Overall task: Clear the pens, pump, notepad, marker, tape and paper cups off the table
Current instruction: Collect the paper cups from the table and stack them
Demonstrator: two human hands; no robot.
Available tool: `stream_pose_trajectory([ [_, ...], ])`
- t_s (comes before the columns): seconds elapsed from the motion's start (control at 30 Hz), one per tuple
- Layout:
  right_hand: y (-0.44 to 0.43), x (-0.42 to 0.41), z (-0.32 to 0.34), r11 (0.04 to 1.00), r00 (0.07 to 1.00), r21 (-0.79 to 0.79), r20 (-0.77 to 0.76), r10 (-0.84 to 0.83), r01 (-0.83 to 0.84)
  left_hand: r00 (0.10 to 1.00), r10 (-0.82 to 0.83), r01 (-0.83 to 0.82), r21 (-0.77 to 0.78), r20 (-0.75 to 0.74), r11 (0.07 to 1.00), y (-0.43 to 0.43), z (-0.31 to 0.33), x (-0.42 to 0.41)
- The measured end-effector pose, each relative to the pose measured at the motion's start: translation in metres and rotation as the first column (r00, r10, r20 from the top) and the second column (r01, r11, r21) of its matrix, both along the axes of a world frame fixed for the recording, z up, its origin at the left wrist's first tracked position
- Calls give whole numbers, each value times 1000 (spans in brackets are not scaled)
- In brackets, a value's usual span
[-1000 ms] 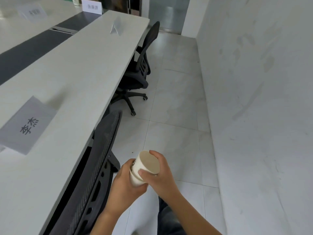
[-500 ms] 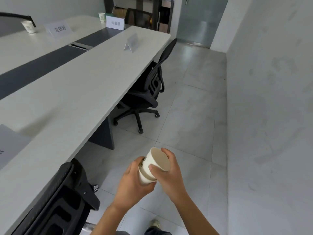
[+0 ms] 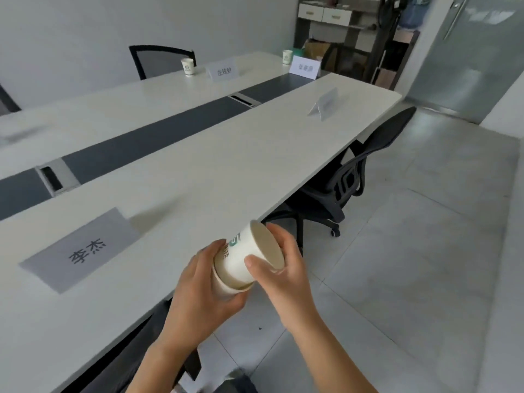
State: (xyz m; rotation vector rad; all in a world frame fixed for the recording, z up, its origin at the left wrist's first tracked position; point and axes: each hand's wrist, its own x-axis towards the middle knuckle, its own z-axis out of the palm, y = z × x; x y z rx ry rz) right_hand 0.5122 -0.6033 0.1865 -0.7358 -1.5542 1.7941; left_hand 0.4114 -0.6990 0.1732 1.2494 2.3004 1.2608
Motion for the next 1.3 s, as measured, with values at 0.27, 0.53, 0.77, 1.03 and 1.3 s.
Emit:
stream_pose_trajectory([
  [0.27, 1, -108, 9, 962, 961, 5, -52, 273, -273, 870, 467, -470, -19, 157, 882, -48, 3, -73],
  [0.53, 29, -182, -33, 914, 901, 44, 194, 387, -402, 483, 798, -824, -121, 360, 554, -89, -21, -97],
  [0.77, 45, -238, -72, 706, 740, 335, 544, 395, -624, 307, 901, -917, -160, 306, 366, -90, -22, -104],
  [1.03, 24, -261, -114, 463, 585, 396, 705, 401, -793, 232, 942, -945, -175, 241, 277, -97, -26, -95],
  [1.3, 16, -260, -124, 399, 539, 396, 761, 360, -827, 278, 936, -930, -185, 215, 318, -92, -25, -95],
])
